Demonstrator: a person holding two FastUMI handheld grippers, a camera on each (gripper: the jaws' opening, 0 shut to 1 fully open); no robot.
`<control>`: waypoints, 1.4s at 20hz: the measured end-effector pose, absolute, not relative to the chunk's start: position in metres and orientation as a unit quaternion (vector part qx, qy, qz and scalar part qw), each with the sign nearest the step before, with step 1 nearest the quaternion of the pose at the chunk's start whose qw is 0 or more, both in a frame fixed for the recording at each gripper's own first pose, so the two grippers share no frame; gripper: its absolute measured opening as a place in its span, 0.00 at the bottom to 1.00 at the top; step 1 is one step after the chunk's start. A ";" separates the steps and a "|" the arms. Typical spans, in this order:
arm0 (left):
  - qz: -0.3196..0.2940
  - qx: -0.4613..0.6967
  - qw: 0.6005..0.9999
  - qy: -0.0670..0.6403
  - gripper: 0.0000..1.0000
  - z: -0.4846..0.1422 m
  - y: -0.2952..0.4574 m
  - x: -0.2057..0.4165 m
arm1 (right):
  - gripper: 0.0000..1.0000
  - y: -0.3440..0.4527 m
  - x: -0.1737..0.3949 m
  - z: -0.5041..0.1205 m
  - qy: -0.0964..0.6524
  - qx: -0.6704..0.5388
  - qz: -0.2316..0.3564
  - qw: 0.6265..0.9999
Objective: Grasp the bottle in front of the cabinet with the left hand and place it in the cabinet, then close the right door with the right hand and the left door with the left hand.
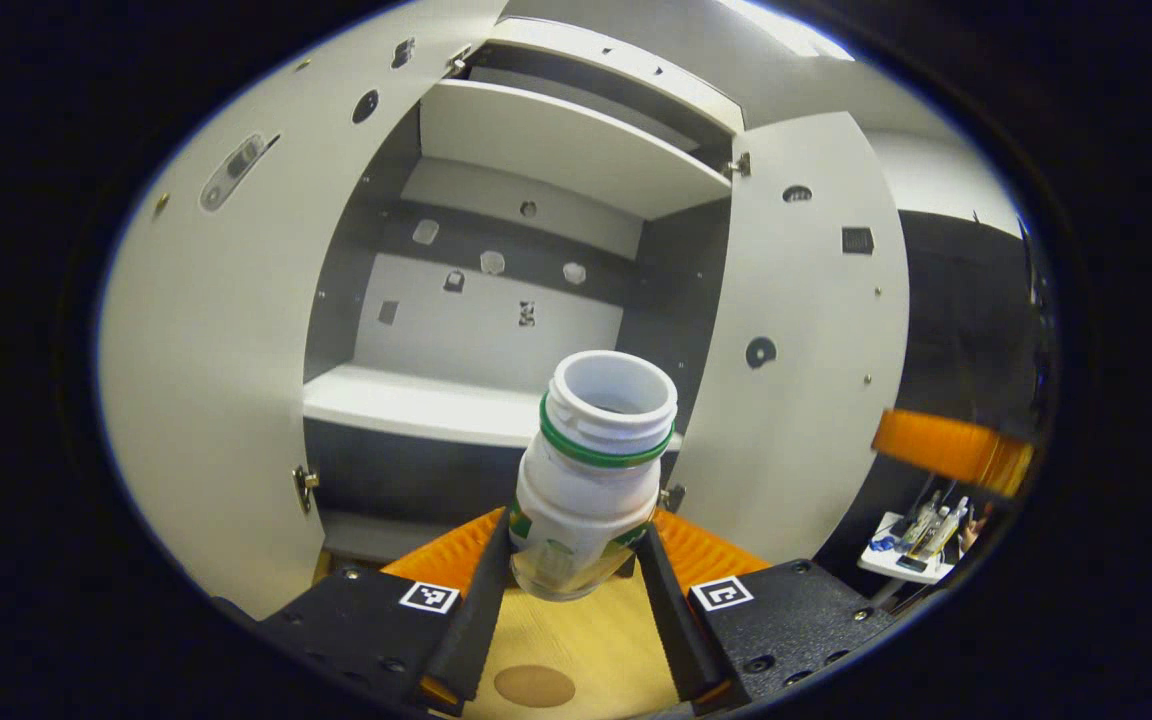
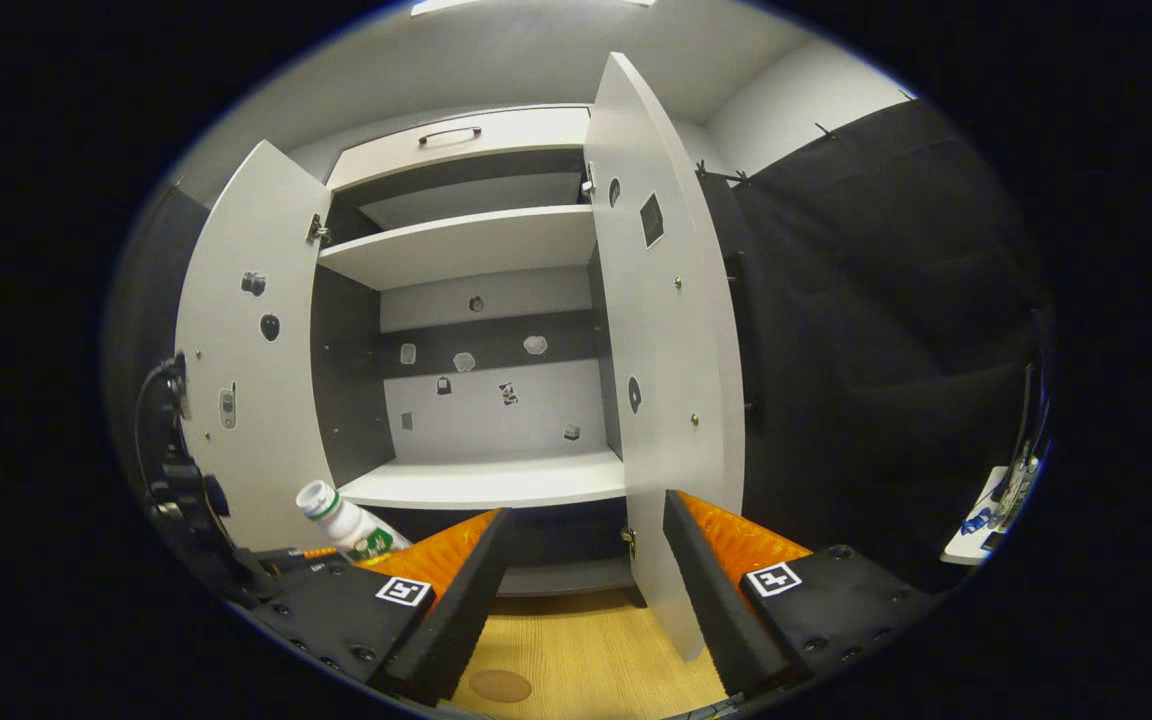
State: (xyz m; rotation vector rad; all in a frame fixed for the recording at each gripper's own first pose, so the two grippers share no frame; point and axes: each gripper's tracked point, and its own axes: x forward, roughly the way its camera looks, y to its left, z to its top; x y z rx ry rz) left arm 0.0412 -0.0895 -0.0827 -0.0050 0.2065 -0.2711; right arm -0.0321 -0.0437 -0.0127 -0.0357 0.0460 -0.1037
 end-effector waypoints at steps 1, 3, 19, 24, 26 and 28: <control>-0.131 -0.008 0.987 0.097 0.70 -0.065 -0.089 0.049 | 0.98 -0.044 -0.033 -0.012 0.021 -0.018 -0.053 0.998; -0.125 -0.010 0.989 0.081 0.71 -0.028 -0.088 0.069 | 0.98 -0.045 -0.034 -0.009 0.016 -0.017 -0.055 0.998; -0.097 0.091 0.966 0.224 0.70 -0.023 -0.126 0.291 | 0.98 -0.084 -0.079 0.002 -0.005 0.010 -0.124 0.992; -0.072 0.087 0.947 0.301 0.71 -0.059 -0.126 0.295 | 0.98 -0.114 -0.092 0.008 -0.016 0.029 -0.163 0.986; -0.067 0.085 0.948 0.299 0.72 -0.062 -0.123 0.303 | 0.98 -0.125 -0.096 0.013 -0.024 0.022 -0.178 0.984; -0.066 0.088 0.949 0.295 0.72 -0.061 -0.125 0.301 | 0.98 -0.133 -0.097 0.016 -0.028 0.019 -0.188 0.982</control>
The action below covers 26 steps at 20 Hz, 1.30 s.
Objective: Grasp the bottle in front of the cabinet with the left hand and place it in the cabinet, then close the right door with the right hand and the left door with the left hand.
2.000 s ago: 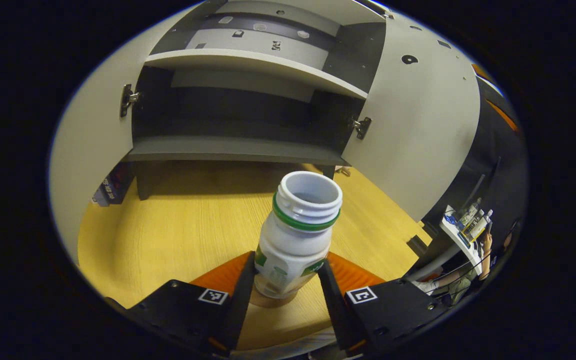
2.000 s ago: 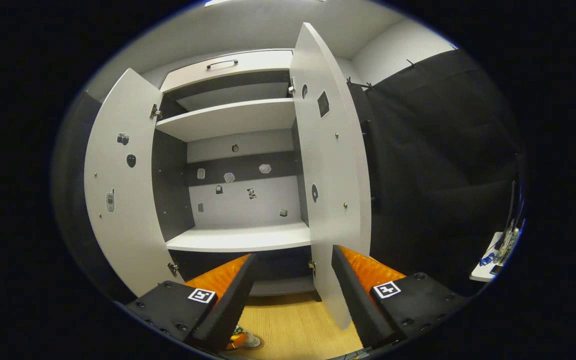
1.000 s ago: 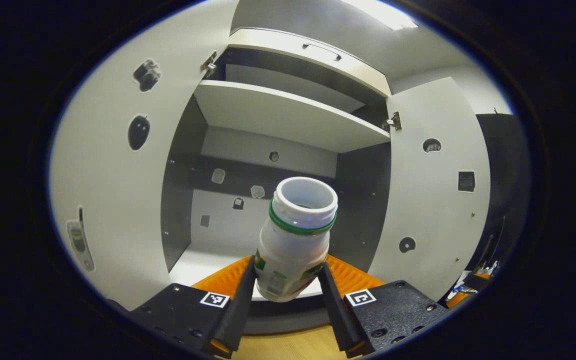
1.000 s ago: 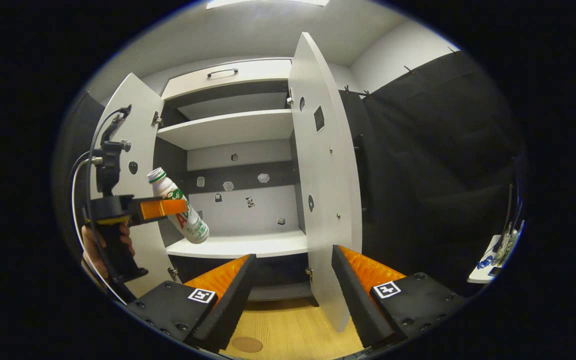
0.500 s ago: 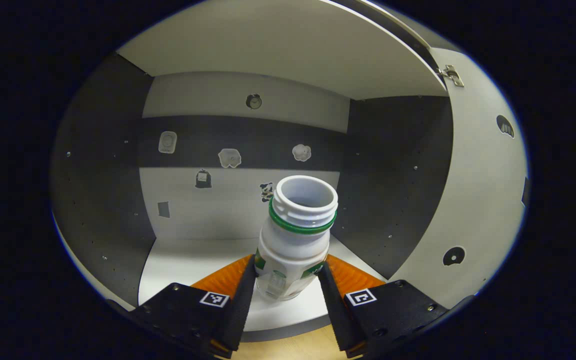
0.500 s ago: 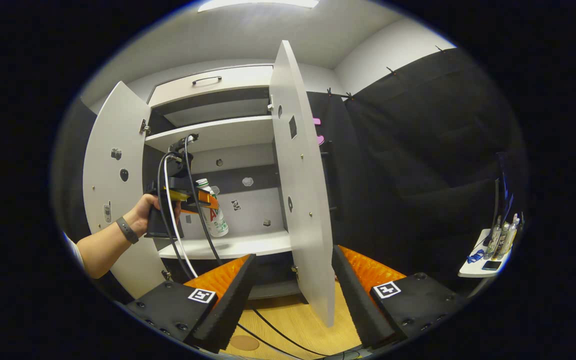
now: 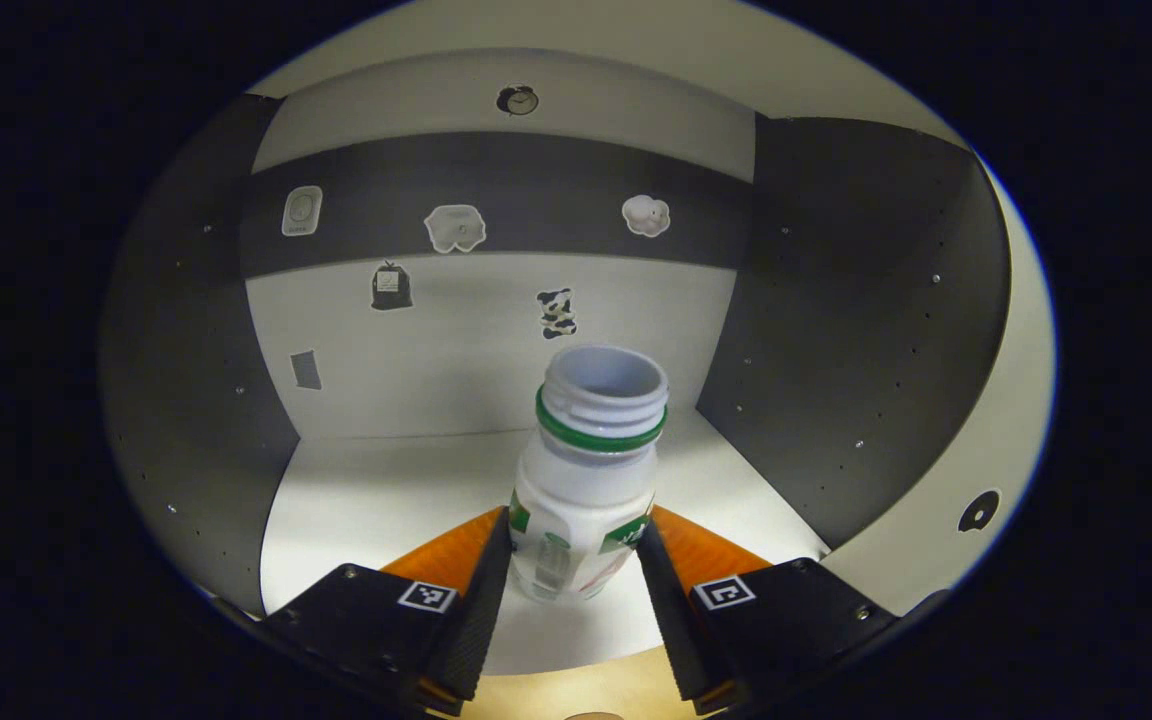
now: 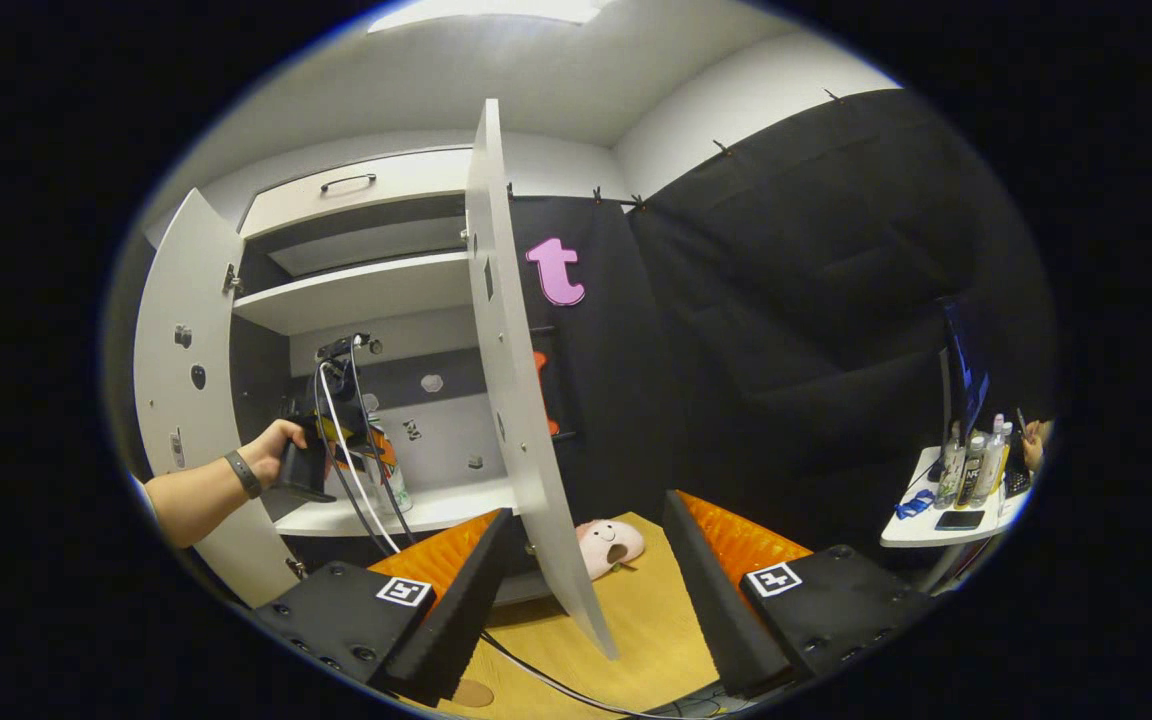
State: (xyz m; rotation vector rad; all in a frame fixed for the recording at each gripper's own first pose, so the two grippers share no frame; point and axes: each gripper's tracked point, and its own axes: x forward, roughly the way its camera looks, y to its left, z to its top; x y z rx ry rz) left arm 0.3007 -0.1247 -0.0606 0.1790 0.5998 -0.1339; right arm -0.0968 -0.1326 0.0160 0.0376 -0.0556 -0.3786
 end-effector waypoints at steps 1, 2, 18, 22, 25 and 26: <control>-0.065 0.088 0.950 0.294 0.72 -0.062 -0.123 0.304 | 0.98 -0.135 -0.097 0.016 -0.028 0.019 -0.191 0.981; -0.065 0.089 0.949 0.296 0.74 -0.064 -0.121 0.305 | 0.98 -0.137 -0.097 0.016 -0.027 0.019 -0.194 0.980; -0.086 0.030 0.988 0.121 0.96 0.004 -0.111 0.268 | 0.89 -0.122 -0.067 0.019 -0.003 0.018 -0.161 0.987; -0.114 0.002 0.991 0.072 0.96 0.036 -0.114 0.212 | 0.89 -0.108 -0.051 0.020 0.001 0.017 -0.134 0.991; -0.118 -0.009 0.993 0.029 0.95 0.060 -0.111 0.169 | 0.89 -0.098 -0.040 0.019 0.011 0.008 -0.107 0.994; -0.112 -0.009 0.993 0.023 0.96 0.063 -0.105 0.155 | 0.89 -0.094 -0.037 0.019 0.013 0.007 -0.097 0.995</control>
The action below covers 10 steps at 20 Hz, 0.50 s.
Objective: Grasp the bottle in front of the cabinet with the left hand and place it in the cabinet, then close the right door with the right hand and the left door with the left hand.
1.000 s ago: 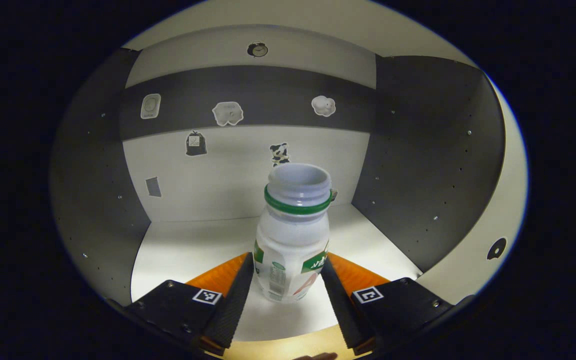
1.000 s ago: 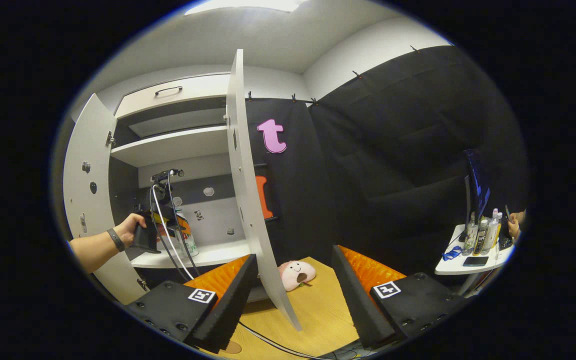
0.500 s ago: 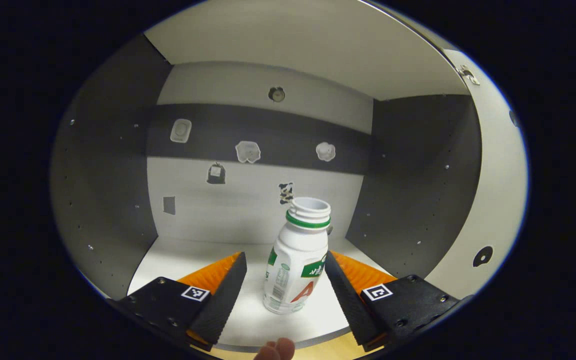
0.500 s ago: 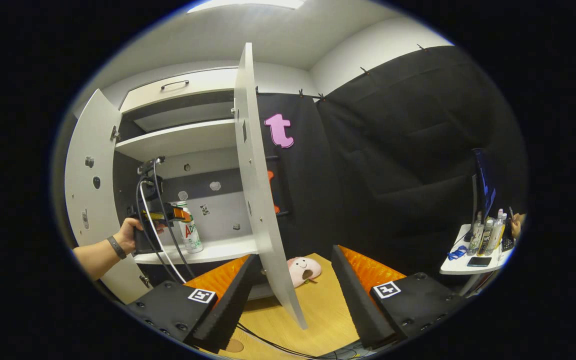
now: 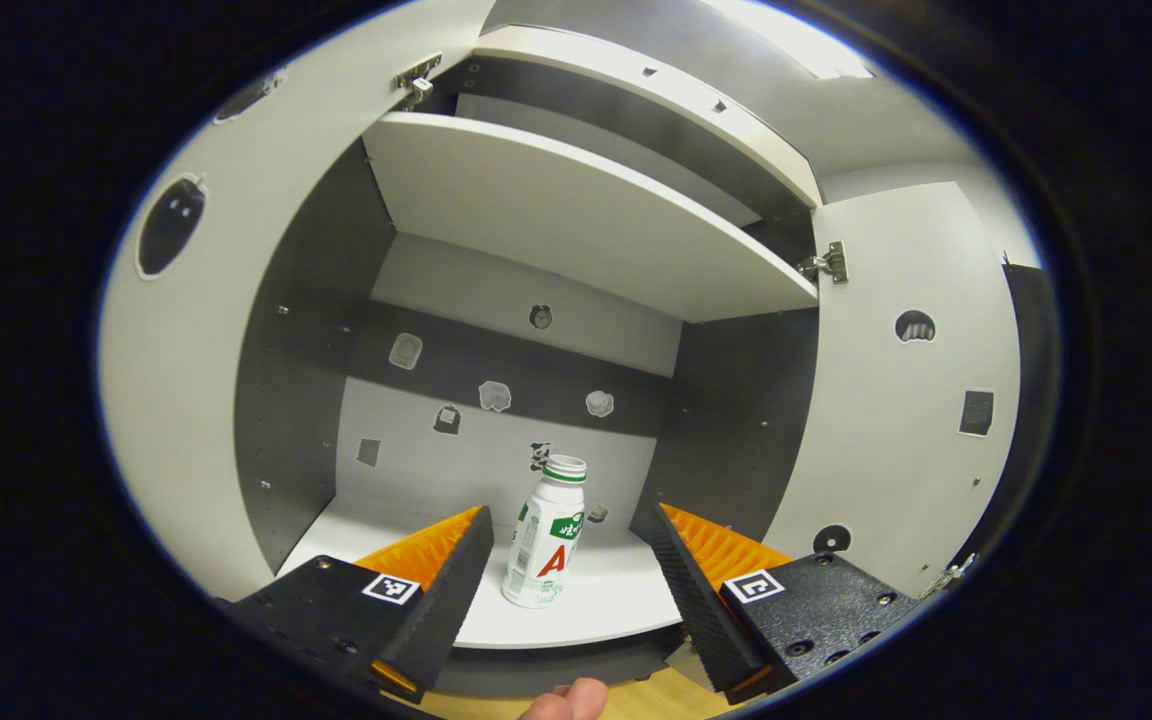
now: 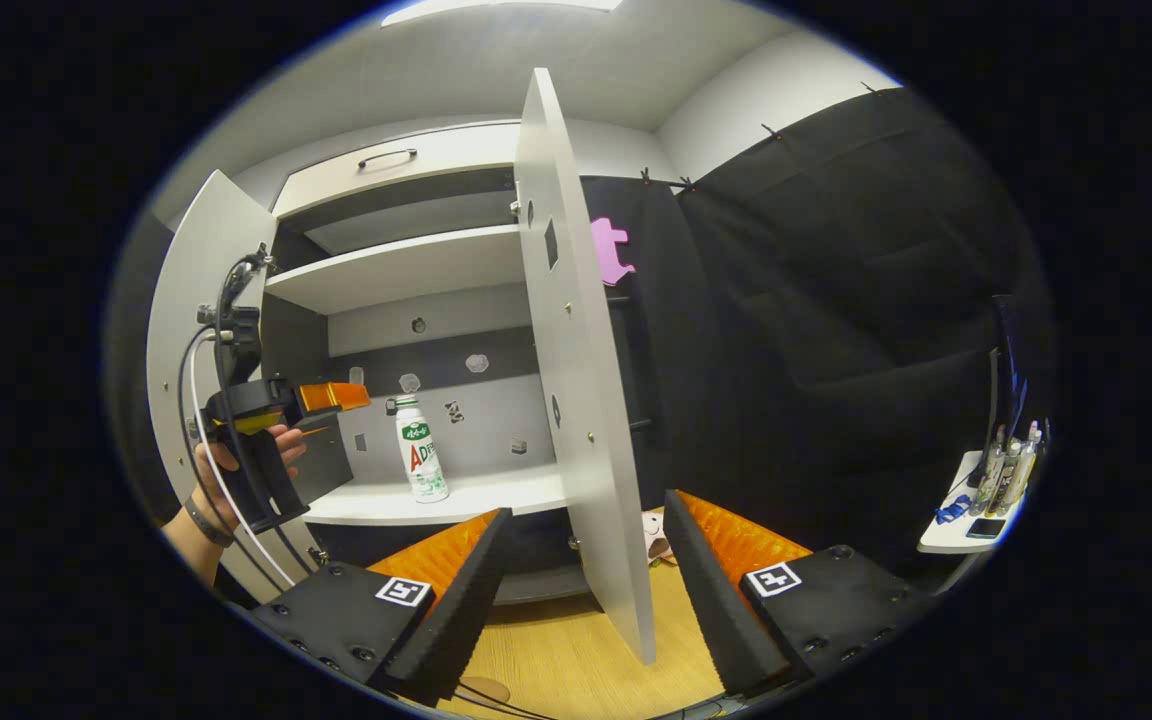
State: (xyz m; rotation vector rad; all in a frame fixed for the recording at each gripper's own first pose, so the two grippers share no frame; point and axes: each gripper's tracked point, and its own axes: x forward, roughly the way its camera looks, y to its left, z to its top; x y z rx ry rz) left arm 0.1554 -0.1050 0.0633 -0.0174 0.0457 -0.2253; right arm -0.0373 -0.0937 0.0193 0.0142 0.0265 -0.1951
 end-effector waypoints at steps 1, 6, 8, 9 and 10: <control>-0.106 -0.008 0.994 0.016 0.95 0.067 -0.100 0.143 | 0.98 -0.089 -0.034 0.020 0.014 0.007 -0.087 0.996; -0.063 -0.007 0.998 0.002 0.96 0.070 -0.062 0.070 | 0.98 -0.059 -0.025 0.021 0.013 -0.003 -0.040 0.999; -0.044 -0.006 0.999 -0.005 0.96 0.065 -0.045 0.049 | 0.89 -0.046 -0.022 0.016 0.022 -0.001 -0.021 1.000; -0.037 -0.006 0.999 -0.006 0.96 0.061 -0.038 0.038 | 0.98 -0.040 -0.021 0.011 0.029 0.000 -0.012 1.000; -0.033 -0.009 0.999 -0.007 0.96 0.057 -0.033 0.028 | 0.98 -0.036 -0.021 0.007 0.036 0.000 -0.005 0.999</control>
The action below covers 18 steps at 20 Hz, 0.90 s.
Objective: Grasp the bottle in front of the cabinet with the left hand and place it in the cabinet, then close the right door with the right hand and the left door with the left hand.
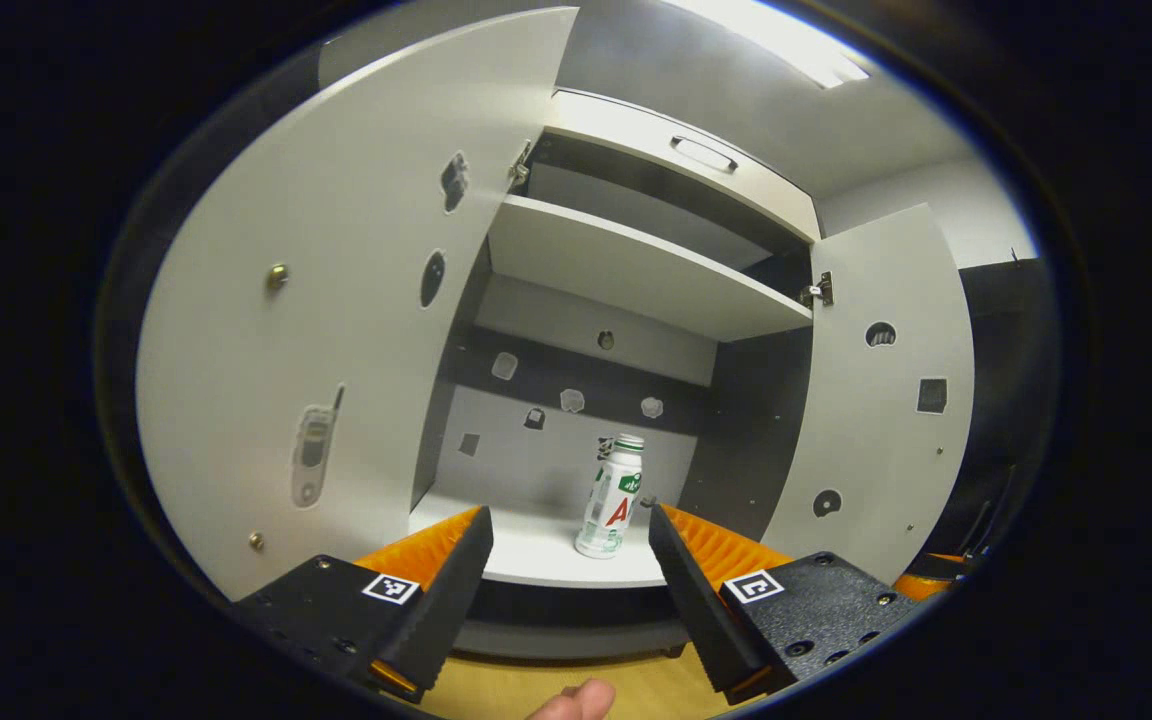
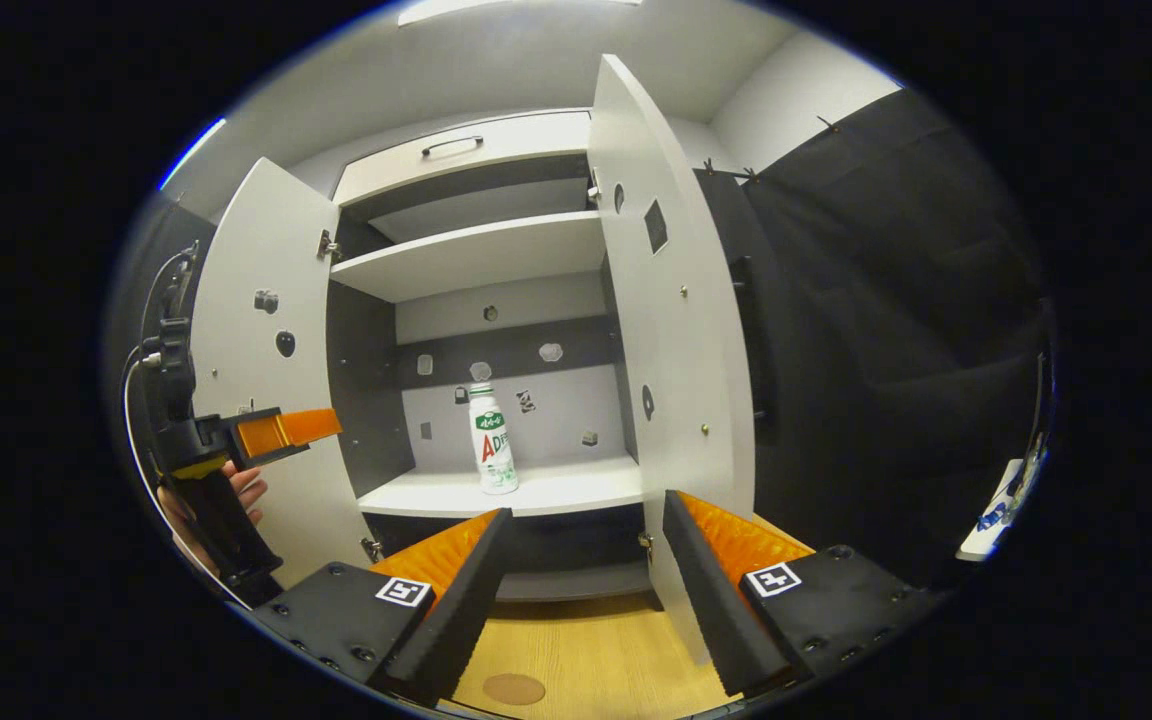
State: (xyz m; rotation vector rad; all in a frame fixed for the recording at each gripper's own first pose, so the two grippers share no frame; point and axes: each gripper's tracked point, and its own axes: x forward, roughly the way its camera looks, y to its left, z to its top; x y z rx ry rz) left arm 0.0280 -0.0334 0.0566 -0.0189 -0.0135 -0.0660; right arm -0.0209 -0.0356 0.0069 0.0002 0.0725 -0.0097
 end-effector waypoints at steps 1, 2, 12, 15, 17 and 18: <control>-0.026 -0.014 1.000 -0.007 0.96 0.051 -0.028 0.019 | 0.98 -0.031 -0.021 0.003 0.042 0.002 0.001 0.999; -0.020 -0.018 1.000 -0.004 0.96 0.045 -0.023 0.010 | 0.98 -0.026 -0.021 0.000 0.046 0.005 0.005 0.999; -0.002 0.009 1.000 0.019 0.96 0.001 -0.017 -0.036 | 0.98 -0.017 -0.023 0.003 0.034 0.005 0.018 0.999; -0.011 -0.007 1.000 0.013 0.96 -0.002 -0.028 -0.037 | 0.98 -0.029 -0.032 0.023 0.005 0.006 0.016 1.000; -0.019 -0.015 1.000 0.016 0.96 -0.005 -0.035 -0.037 | 0.98 -0.054 -0.039 0.043 -0.018 -0.006 -0.006 1.000; -0.022 -0.016 0.999 0.017 0.96 -0.006 -0.038 -0.037 | 0.98 -0.070 -0.043 0.057 -0.032 -0.009 -0.023 0.999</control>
